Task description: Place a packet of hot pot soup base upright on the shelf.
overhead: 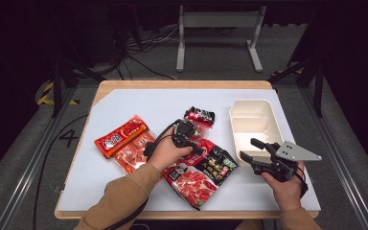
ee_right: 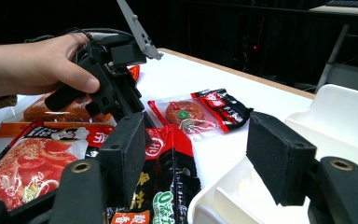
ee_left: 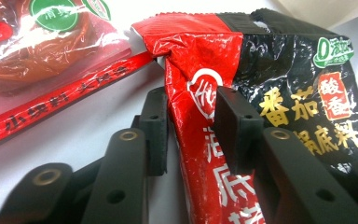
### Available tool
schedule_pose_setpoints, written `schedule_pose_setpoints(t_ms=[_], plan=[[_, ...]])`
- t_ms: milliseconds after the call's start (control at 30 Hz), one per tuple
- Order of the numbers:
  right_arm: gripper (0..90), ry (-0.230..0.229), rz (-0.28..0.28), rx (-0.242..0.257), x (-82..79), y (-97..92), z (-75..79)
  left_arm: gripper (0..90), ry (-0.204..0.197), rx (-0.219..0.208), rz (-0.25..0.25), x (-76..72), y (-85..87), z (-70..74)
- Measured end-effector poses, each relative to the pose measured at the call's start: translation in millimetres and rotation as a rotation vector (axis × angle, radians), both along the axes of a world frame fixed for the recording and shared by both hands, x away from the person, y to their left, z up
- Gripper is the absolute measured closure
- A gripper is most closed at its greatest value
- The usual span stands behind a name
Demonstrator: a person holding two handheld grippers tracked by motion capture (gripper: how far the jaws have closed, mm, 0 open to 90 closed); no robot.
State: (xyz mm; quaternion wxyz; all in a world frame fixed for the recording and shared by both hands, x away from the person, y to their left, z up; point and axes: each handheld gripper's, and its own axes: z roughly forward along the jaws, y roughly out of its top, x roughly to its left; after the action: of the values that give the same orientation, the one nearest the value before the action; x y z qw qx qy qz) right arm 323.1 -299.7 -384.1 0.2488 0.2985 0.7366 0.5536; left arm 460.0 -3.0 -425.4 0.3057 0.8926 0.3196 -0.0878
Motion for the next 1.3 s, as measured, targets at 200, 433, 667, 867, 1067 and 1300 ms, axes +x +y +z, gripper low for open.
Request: schedule_pose_setpoints(t_ms=[200, 433, 667, 867, 1067, 1300], plan=[[37.7, 0.006, 0.002, -0.003, -0.1, 0.3, -0.9, 82.8, 0.007, -0.032, 0.026, -4.2, 4.8, 0.4], [38.0, 0.006, 0.008, -0.009, 0.4, 2.2, -0.7, 87.4, -0.011, -0.052, 0.048, -9.7, 7.5, 10.4], [37.8, 0.027, 0.01, 0.007, 1.0, 3.2, 1.1, 88.5, -0.031, -0.131, 0.059, -19.7, 20.9, 32.4], [36.9, 0.017, 0.015, 0.012, -0.7, 4.9, 4.8, 88.8, -0.092, -0.176, 0.053, -31.8, 27.6, 53.1], [35.8, -0.031, -0.001, 0.028, -5.6, -1.3, 17.1, 89.3, -0.189, -0.222, 0.055, -45.8, 36.2, 77.1], [35.8, -0.023, 0.0, 0.053, -6.4, -6.7, 19.8, 89.5, -0.27, -0.269, 0.06, -56.8, 41.8, 95.0]])
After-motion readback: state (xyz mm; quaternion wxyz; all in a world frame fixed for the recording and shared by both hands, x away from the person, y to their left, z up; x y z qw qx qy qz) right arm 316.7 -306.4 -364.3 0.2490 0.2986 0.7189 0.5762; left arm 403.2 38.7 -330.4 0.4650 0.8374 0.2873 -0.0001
